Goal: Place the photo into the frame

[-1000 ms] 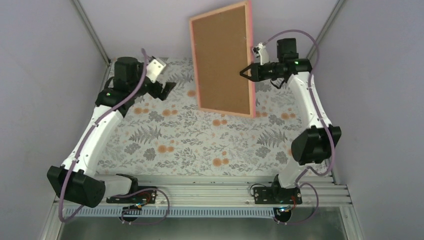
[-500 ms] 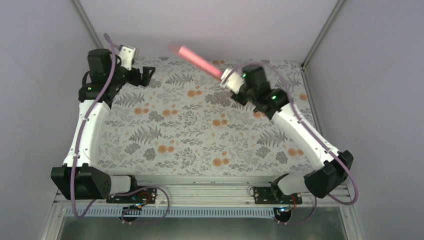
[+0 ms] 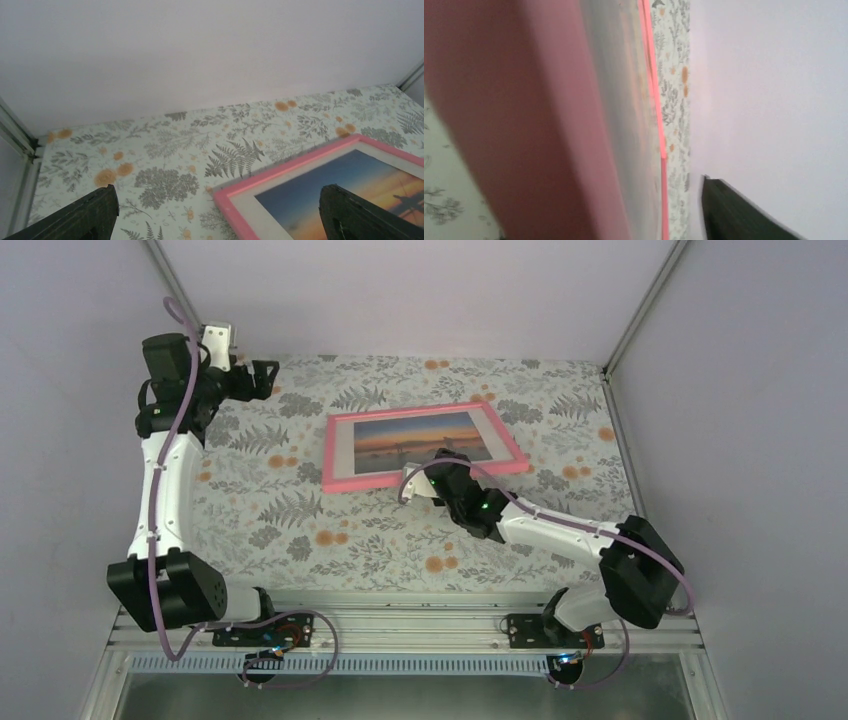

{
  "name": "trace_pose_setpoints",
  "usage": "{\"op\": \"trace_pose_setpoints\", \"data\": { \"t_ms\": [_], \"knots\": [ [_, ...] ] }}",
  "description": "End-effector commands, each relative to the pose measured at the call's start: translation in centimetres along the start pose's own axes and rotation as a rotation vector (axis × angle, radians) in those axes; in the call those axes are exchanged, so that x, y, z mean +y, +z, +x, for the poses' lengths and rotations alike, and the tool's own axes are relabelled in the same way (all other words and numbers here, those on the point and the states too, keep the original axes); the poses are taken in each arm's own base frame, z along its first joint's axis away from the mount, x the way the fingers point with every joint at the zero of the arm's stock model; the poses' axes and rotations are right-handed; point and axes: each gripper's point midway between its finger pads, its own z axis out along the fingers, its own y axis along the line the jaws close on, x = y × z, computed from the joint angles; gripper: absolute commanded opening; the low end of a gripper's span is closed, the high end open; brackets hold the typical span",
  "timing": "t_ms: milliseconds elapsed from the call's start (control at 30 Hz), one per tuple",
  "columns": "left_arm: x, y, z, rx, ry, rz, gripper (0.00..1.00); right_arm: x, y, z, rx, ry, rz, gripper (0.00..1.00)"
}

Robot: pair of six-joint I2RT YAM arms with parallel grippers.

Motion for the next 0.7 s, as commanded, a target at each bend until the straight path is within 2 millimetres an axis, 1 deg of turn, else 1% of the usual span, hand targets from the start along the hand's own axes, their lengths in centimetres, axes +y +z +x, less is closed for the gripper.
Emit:
{"op": "trace_pose_setpoints", "data": {
  "t_ms": [0, 67, 133, 233, 267, 333, 400, 467, 533, 600, 633, 667],
  "knots": [
    [0.1, 0.9, 1.1, 0.019, -0.02, 0.028, 1.0, -2.0, -1.1, -2.7, -0.089, 0.145, 0.093, 0.68],
    [0.3, 1.3, 1.7, 0.038, -0.027, 0.034, 1.0, 0.0, -1.5, -3.5, -0.114, 0.133, 0.028, 0.78],
    [0.1, 1.8, 2.1, 0.051, -0.029, 0.056, 1.0, 1.8, -1.9, -4.2, -0.137, 0.121, -0.043, 0.86],
    [-0.1, 2.2, 2.7, 0.07, -0.029, 0.083, 1.0, 4.9, -2.8, -4.9, -0.171, 0.103, -0.224, 0.97],
    [-0.1, 2.3, 3.0, 0.076, -0.026, 0.09, 1.0, 5.7, -3.3, -5.3, -0.192, 0.103, -0.287, 1.0],
    [-0.2, 2.7, 3.6, 0.094, -0.024, 0.106, 1.0, 7.6, -4.6, -5.9, -0.231, 0.089, -0.424, 1.0],
    [-0.3, 3.0, 4.2, 0.111, -0.021, 0.121, 1.0, 8.7, -6.0, -6.5, -0.274, 0.097, -0.534, 1.0],
    [-0.5, 3.3, 4.7, 0.129, -0.012, 0.138, 1.0, 9.2, -7.2, -7.0, -0.31, 0.119, -0.615, 1.0],
    [-0.8, 3.7, 5.3, 0.148, 0.007, 0.149, 1.0, 8.5, -7.9, -7.3, -0.338, 0.188, -0.688, 1.0],
    [-1.3, 4.1, 6.0, 0.17, 0.04, 0.159, 1.0, 7.2, -8.1, -7.5, -0.355, 0.291, -0.76, 1.0],
    [-1.6, 4.4, 6.2, 0.18, 0.066, 0.162, 1.0, 6.4, -7.7, -7.2, -0.347, 0.353, -0.797, 1.0],
    [-2.0, 4.7, 6.6, 0.192, 0.088, 0.167, 1.0, 5.8, -7.9, -7.2, -0.366, 0.418, -0.868, 1.0]
  ]
}}
